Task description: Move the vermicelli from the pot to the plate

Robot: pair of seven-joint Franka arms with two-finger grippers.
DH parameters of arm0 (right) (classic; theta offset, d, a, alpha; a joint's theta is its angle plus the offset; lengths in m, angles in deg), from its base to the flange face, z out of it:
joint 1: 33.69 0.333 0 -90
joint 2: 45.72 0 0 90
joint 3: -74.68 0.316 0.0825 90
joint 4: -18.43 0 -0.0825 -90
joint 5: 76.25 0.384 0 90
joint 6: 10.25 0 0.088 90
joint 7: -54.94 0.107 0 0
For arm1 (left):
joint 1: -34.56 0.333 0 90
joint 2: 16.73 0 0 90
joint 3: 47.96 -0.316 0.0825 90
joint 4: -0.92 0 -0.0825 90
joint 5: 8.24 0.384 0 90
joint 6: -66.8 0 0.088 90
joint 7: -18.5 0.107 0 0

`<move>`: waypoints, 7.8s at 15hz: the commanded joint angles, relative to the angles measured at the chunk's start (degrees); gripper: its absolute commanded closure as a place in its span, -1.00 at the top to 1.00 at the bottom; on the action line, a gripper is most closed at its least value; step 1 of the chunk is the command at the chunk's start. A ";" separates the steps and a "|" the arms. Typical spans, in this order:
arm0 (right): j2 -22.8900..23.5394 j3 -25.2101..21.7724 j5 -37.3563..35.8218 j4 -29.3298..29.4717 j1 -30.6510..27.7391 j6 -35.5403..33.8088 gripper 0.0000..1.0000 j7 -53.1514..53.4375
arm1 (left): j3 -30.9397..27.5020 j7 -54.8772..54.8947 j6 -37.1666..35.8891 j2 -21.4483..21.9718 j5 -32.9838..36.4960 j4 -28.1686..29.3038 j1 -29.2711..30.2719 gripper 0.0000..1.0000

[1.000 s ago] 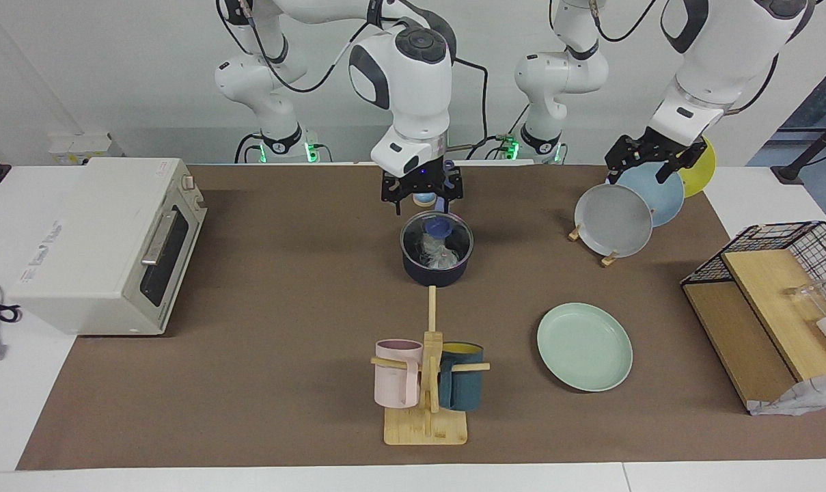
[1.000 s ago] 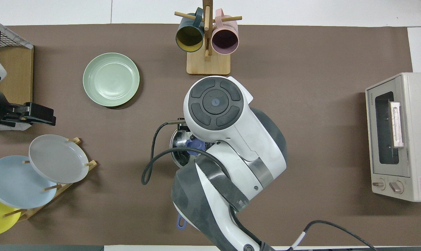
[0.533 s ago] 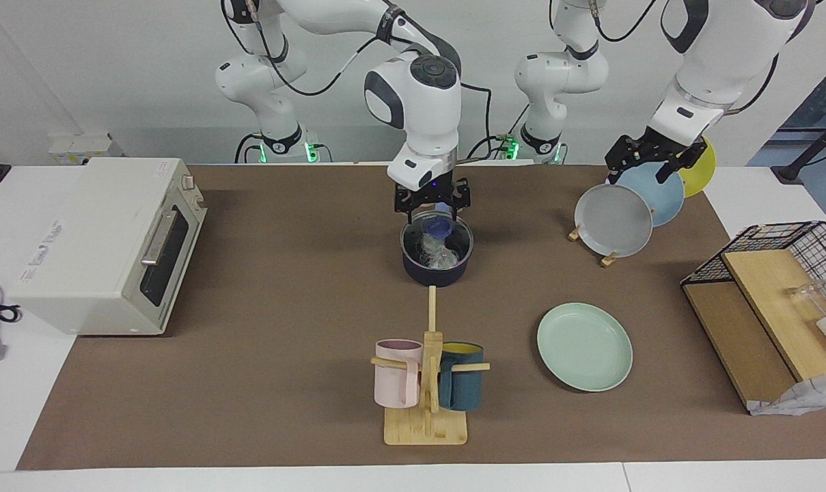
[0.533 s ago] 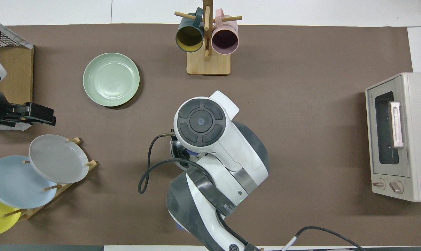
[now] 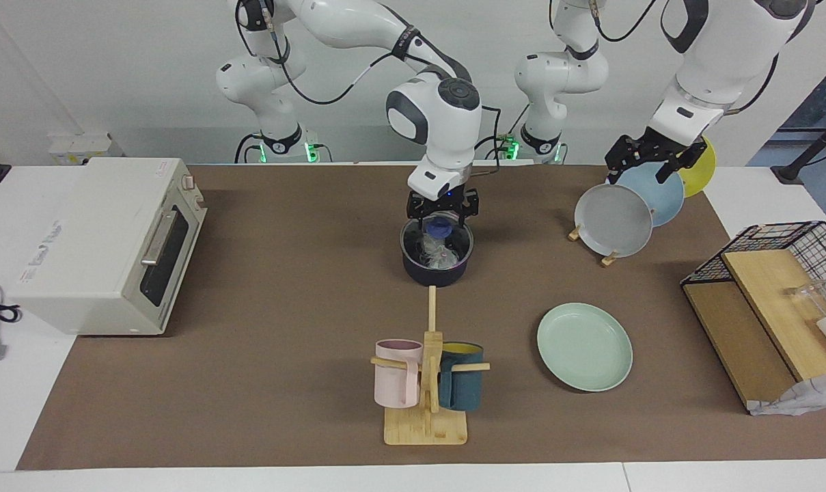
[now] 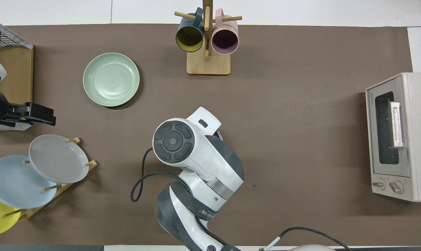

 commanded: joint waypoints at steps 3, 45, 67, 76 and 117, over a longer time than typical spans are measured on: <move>-0.68 0.10 -1.64 -1.76 -0.12 1.08 1.00 1.39 | 0.46 0.45 -0.61 0.37 1.29 -0.26 0.56 1.00; -6.48 -0.16 -0.68 3.69 -16.62 -7.70 0.01 -24.67 | 0.81 0.01 0.17 0.89 1.29 0.96 -0.58 1.00; -12.90 -0.16 2.93 -24.25 -39.32 14.61 0.01 -49.76 | 1.17 -32.77 37.43 -12.55 -1.96 20.56 -32.83 1.00; -12.02 -0.16 2.93 -26.20 -39.85 16.81 1.00 -49.49 | 1.25 -33.83 38.58 -14.57 -2.75 21.00 -34.68 1.00; -17.91 -0.52 3.80 10.11 -40.54 -30.56 1.00 -44.40 | 0.55 -4.66 15.54 -17.82 -8.47 -6.51 -0.94 -1.00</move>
